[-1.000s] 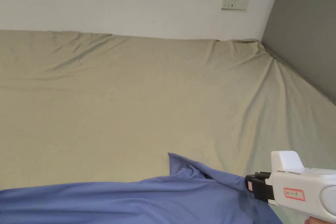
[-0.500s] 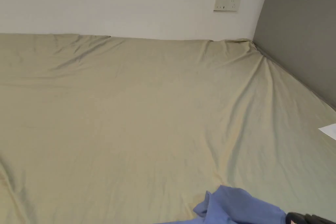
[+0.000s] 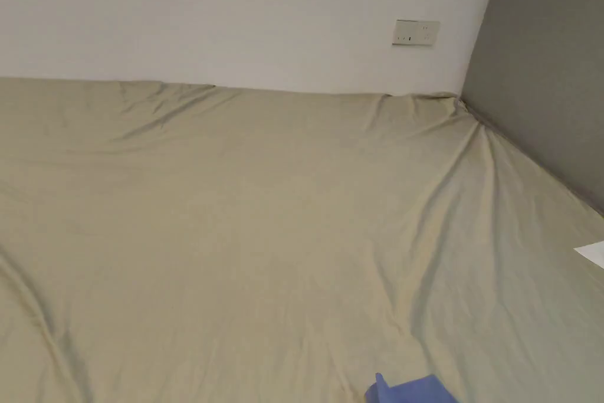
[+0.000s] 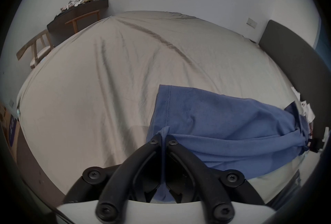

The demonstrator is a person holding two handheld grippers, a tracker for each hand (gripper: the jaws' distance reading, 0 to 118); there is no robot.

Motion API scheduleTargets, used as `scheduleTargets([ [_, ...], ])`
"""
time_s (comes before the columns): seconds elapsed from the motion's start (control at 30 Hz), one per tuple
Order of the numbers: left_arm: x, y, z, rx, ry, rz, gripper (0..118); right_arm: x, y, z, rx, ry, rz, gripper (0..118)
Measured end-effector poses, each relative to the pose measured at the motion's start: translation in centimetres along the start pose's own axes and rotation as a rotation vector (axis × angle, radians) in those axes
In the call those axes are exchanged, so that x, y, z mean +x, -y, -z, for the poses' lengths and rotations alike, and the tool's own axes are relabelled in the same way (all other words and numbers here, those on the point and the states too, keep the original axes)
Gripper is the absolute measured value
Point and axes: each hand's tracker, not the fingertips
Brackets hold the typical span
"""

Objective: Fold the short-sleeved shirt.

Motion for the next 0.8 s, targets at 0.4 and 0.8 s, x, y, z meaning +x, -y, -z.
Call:
scheduleTargets([
  [0.4, -2.5, 1.1, -2.9, 0.086, -0.032, -0.162, 95, 1.1, 0.5, -2.6, 0.111, 0.155, 0.044, 64],
  [0.8, -1.9, 0.3, -8.0, 0.169, 0.104, -0.22, 0, -3.5, -1.0, -8.3, 0.31, -0.137, -0.1, 1],
])
